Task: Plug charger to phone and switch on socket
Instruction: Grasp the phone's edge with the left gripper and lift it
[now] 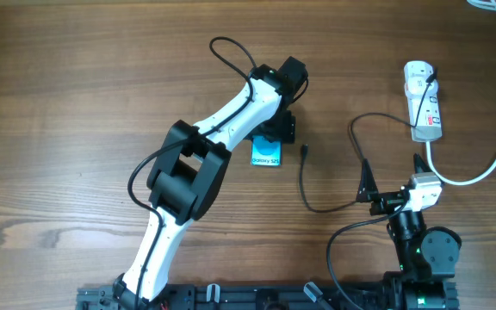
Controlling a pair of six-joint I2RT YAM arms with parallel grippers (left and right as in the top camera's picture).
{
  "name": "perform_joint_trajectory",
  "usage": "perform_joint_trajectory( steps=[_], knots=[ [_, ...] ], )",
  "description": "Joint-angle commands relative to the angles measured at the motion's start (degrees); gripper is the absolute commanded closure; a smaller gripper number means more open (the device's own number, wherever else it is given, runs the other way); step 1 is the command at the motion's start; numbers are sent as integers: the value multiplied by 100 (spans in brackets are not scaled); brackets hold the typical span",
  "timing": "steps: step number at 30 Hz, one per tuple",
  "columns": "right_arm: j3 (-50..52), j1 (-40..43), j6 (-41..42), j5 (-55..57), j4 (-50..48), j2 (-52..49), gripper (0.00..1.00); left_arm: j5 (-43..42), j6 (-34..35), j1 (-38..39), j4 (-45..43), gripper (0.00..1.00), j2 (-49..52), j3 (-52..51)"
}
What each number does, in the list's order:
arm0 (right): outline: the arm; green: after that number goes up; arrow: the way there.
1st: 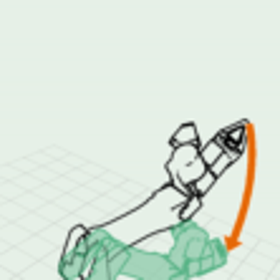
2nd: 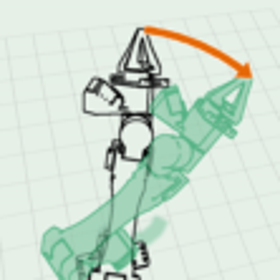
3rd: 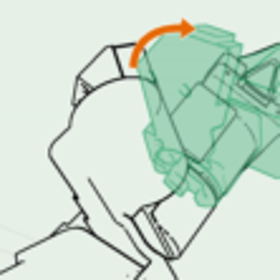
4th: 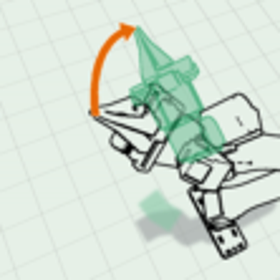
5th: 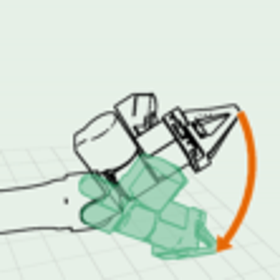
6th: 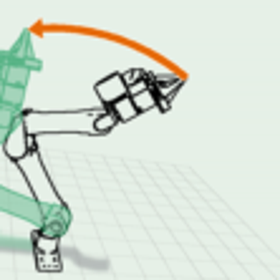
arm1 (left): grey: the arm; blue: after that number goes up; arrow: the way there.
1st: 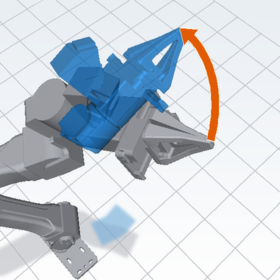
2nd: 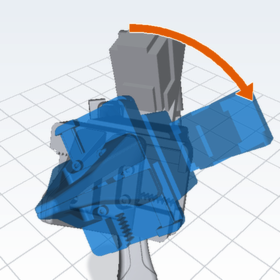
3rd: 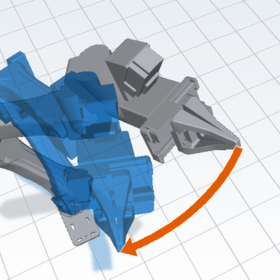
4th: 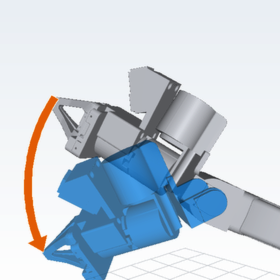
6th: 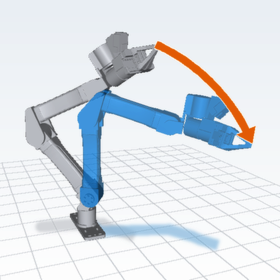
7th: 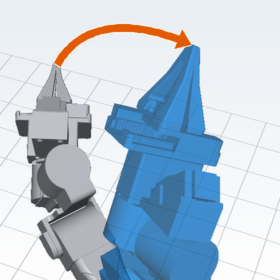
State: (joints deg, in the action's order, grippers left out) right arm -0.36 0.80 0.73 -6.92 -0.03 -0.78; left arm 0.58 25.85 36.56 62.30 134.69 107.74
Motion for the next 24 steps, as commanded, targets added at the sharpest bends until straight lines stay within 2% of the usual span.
perform_joint_trajectory(
  steps=[1,9,13,15,19,21,24],
  knots=[
    [4,-31,-57,92,-22,35,0,107,11,39,48,25,385,-94],
    [7,-31,-59,92,-22,35,0,164,13,7,332,30,192,-55],
    [4,-31,-59,92,-20,35,0,133,15,-57,734,30,-319,205],
    [7,-31,-59,92,-20,35,0,-146,13,-74,1019,30,-684,321],
    [4,-31,-59,92,-22,35,0,-1650,-13,-188,1453,31,-1491,321],
    [4,-31,-59,92,-20,35,0,-2500,-11,-308,1547,28,-1843,321],
    [7,-31,-57,92,-22,35,0,-4092,-11,-673,1554,30,-2286,321]
  ],
)
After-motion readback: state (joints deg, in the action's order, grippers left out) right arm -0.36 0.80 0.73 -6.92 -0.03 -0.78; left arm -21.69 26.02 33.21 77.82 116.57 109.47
